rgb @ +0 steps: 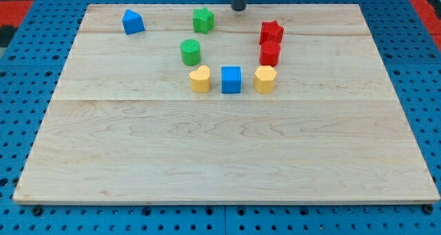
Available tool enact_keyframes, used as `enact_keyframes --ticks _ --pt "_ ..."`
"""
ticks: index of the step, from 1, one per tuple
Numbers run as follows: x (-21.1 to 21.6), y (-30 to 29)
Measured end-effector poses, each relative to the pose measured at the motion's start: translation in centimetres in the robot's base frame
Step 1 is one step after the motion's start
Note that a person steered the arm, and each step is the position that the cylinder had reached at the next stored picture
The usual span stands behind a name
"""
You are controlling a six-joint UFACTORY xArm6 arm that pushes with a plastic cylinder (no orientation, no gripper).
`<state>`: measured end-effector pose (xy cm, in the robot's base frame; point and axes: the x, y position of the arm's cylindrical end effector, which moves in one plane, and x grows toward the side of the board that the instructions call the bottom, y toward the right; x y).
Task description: Slide green star to the top of green circle
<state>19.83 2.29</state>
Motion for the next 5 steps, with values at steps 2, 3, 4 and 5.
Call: enact_keyframes --ticks 2,3,4,5 --pt "0.1 -4.5" --pt "2.9 -5.2" --pt "5.0 -5.2" --pt "4.1 -5.1"
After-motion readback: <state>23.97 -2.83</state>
